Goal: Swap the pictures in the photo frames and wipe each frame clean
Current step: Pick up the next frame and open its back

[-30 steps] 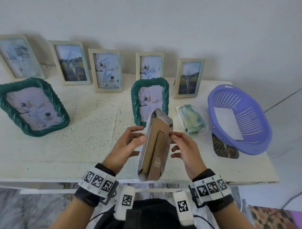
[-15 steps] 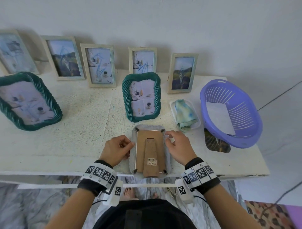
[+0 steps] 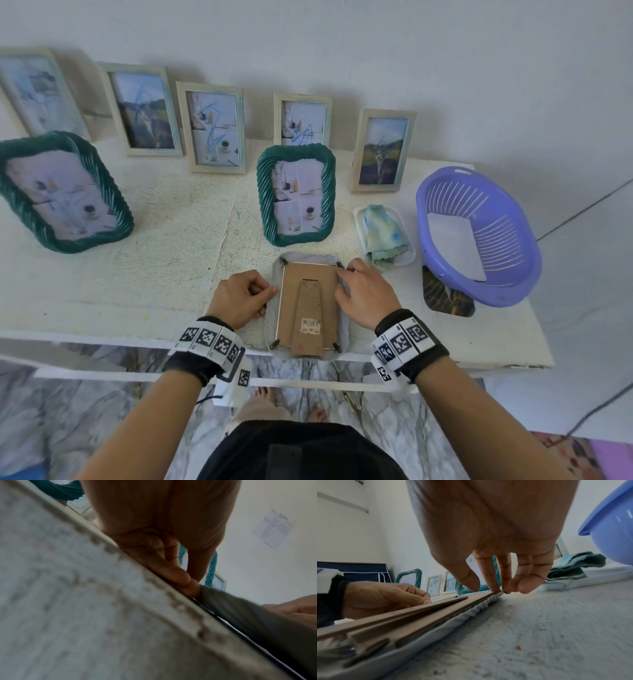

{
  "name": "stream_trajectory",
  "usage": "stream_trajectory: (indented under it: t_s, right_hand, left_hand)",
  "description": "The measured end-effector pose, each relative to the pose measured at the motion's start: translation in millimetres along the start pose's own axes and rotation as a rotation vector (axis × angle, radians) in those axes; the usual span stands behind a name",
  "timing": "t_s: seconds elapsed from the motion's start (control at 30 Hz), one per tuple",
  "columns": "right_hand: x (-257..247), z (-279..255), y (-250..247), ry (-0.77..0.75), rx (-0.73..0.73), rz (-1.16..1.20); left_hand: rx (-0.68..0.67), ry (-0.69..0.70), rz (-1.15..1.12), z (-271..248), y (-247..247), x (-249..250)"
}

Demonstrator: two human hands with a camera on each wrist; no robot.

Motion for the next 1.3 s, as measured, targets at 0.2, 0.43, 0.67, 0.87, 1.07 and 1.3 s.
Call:
stream_trajectory:
  t_s: [0.2, 0.43, 0.67, 0.87, 1.07, 1.3]
  right_hand:
    - [-2, -9, 1, -0.013, 0.022, 0.091]
    - [-14, -16, 8, 0.026, -0.036, 0.016]
    - [-17, -15, 8, 0.071, -0.025, -0.027]
    - [-16, -15, 8, 0.089, -0.018, -0.035]
    - [-15, -15, 9, 0.098, -0.012, -0.057]
    - [-13, -16, 11, 0.090, 0.006, -0.086]
  left_hand:
    - [-0.036, -0.044, -0.052, 4, 0, -2]
    - [-0.097, -0.062, -0.040, 7, 1, 1]
    - [-0.021, -0.011, 0.172, 33, -8, 13]
    - [0.039, -0.068, 0.402, 57, 0, 28]
    - [0.005, -0.064, 0.445, 69, 6, 21]
    - [-0.078, -0.017, 0.349, 51, -1, 26]
Point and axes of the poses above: each hand's wrist, its own z-axis towards the middle knuckle, its own y-axis out of the palm, x = y × z, the point moved 7 cm from there along z, towards the middle knuckle, and after that the axes turned 5 degrees about -y, right-handed, at the moved point
